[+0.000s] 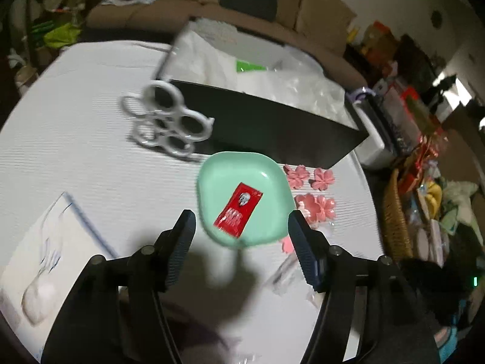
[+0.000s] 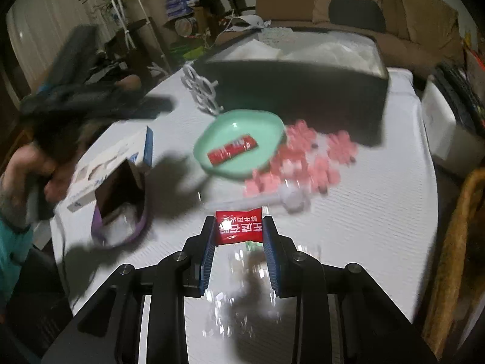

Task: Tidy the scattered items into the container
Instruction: 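Release the small red packet into the green dish with the right tool, then grasp the green carabiner with the right tool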

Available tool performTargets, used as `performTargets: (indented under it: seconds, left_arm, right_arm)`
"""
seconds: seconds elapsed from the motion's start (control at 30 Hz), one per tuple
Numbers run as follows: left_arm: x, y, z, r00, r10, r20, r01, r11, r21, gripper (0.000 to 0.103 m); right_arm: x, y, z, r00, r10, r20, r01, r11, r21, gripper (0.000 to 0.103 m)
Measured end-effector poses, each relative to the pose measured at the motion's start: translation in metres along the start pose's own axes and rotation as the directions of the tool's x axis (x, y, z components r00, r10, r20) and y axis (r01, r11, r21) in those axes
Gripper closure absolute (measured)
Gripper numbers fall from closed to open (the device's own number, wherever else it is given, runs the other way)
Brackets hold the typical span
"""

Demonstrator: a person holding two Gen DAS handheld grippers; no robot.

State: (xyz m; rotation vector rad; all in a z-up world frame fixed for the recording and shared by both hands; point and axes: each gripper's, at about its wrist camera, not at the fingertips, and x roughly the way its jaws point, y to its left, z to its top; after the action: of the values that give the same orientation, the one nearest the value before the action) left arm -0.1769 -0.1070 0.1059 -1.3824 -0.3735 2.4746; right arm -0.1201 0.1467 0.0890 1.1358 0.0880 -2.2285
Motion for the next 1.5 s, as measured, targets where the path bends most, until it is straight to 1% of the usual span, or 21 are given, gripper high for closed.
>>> performTargets:
  seconds: [0.07, 0.13, 0.23, 0.4, 0.43, 0.47, 0.53, 0.57, 0.63, 0.67, 0.77, 0.83, 0.9, 0.93, 0.97, 1.1, 1.2, 1.3, 1.37, 1.47, 1.5]
  left_arm:
    - [-0.011, 0.003, -0.012, 1.0, -0.002, 0.025, 0.002, 1.0, -0.009, 0.042]
    - [-0.014, 0.005, -0.018, 0.999, 0.019, 0.04, -0.019, 1.0, -0.011, 0.042]
    - [-0.015, 0.011, -0.024, 0.998, 0.015, 0.053, -0.014, 1.0, -0.012, 0.042]
    - [-0.009, 0.026, -0.024, 0.999, -0.029, 0.02, 0.029, 0.999, -0.035, 0.042]
    - [-0.007, 0.025, -0.024, 0.999, -0.027, 0.018, 0.027, 0.999, -0.026, 0.042]
    - [-0.007, 0.023, -0.023, 1.0, -0.022, 0.019, 0.023, 1.0, -0.016, 0.042]
    - [-0.008, 0.019, -0.021, 1.0, -0.014, 0.025, 0.014, 1.0, -0.001, 0.042]
    - [-0.01, 0.017, -0.019, 0.999, -0.015, 0.031, 0.015, 1.0, 0.002, 0.042]
    - [-0.013, 0.017, -0.018, 0.999, -0.03, 0.043, 0.031, 1.0, -0.002, 0.042]
    - [-0.014, 0.017, -0.017, 0.998, -0.037, 0.047, 0.038, 0.999, -0.006, 0.042]
    - [-0.016, 0.016, -0.018, 0.998, -0.047, 0.047, 0.047, 0.999, -0.007, 0.042]
    - [-0.014, 0.013, -0.02, 0.998, -0.051, 0.037, 0.051, 0.999, 0.001, 0.042]
    - [-0.012, 0.01, -0.021, 0.998, -0.053, 0.03, 0.052, 0.999, 0.011, 0.042]
    - [-0.01, 0.008, -0.022, 0.998, -0.051, 0.026, 0.051, 0.999, 0.017, 0.042]
    - [-0.009, 0.006, -0.023, 0.998, -0.051, 0.022, 0.05, 0.998, 0.023, 0.042]
    - [-0.004, -0.002, -0.027, 0.998, -0.056, 0.006, 0.055, 0.998, 0.042, 0.042]
    - [-0.004, -0.005, -0.03, 0.998, -0.055, 0.003, 0.055, 0.997, 0.052, 0.042]
    - [-0.004, -0.005, -0.03, 0.999, -0.051, 0.004, 0.05, 0.997, 0.054, 0.042]
    - [-0.004, -0.003, -0.029, 0.999, -0.05, 0.005, 0.05, 0.997, 0.051, 0.042]
    - [-0.004, 0.0, -0.027, 0.998, -0.057, 0.004, 0.057, 0.998, 0.039, 0.042]
    - [-0.004, 0.001, -0.026, 0.998, -0.058, 0.004, 0.058, 0.998, 0.038, 0.042]
  right_arm:
    - [0.009, 0.008, 0.023, 1.0, -0.002, 0.017, 0.002, 1.0, -0.029, 0.071]
    - [0.025, 0.015, 0.045, 1.0, -0.007, 0.02, 0.008, 0.998, -0.055, 0.07]
    - [0.064, 0.023, 0.069, 1.0, -0.023, -0.017, 0.022, 0.996, -0.086, 0.07]
    - [0.117, 0.023, 0.074, 0.989, -0.106, -0.1, 0.091, 0.985, -0.144, 0.069]
    - [0.121, 0.022, 0.073, 0.985, -0.125, -0.115, 0.107, 0.983, -0.146, 0.064]
    - [0.123, 0.02, 0.072, 0.981, -0.149, -0.123, 0.131, 0.981, -0.145, 0.052]
    - [0.113, 0.017, 0.07, 0.979, -0.175, -0.106, 0.16, 0.978, -0.132, 0.044]
    - [0.102, 0.014, 0.069, 0.983, -0.166, -0.078, 0.157, 0.982, -0.108, 0.041]
    - [0.076, 0.005, 0.066, 0.995, -0.098, -0.02, 0.097, 0.995, -0.033, 0.031]
    - [0.063, -0.002, 0.064, 0.998, -0.065, 0.008, 0.064, 0.998, 0.006, 0.03]
    - [0.026, -0.018, 0.056, 0.996, -0.066, 0.054, 0.061, 0.994, 0.091, 0.03]
    - [0.009, -0.025, 0.043, 0.997, -0.05, 0.06, 0.043, 0.993, 0.106, 0.03]
    - [0.006, -0.023, 0.032, 0.994, -0.112, 0.022, 0.11, 0.991, 0.07, 0.03]
    - [0.007, -0.02, 0.026, 0.99, -0.139, 0.002, 0.138, 0.989, 0.045, 0.03]
    - [0.009, -0.018, 0.017, 0.99, -0.143, -0.016, 0.144, 0.989, 0.031, 0.03]
    - [0.034, -0.009, -0.017, 0.988, -0.126, -0.09, 0.13, 0.991, 0.036, 0.032]
    - [0.054, -0.005, -0.032, 0.975, -0.178, -0.133, 0.184, 0.982, 0.037, 0.033]
    - [0.064, -0.01, -0.033, 0.969, -0.207, -0.134, 0.219, 0.972, 0.083, 0.033]
    - [0.071, -0.014, -0.032, 0.97, -0.197, -0.145, 0.211, 0.974, 0.084, 0.034]
    - [0.078, -0.005, -0.035, 0.953, -0.252, -0.171, 0.253, 0.967, -0.013, 0.035]
    - [0.078, -0.003, -0.036, 0.951, -0.259, -0.17, 0.258, 0.966, -0.031, 0.035]
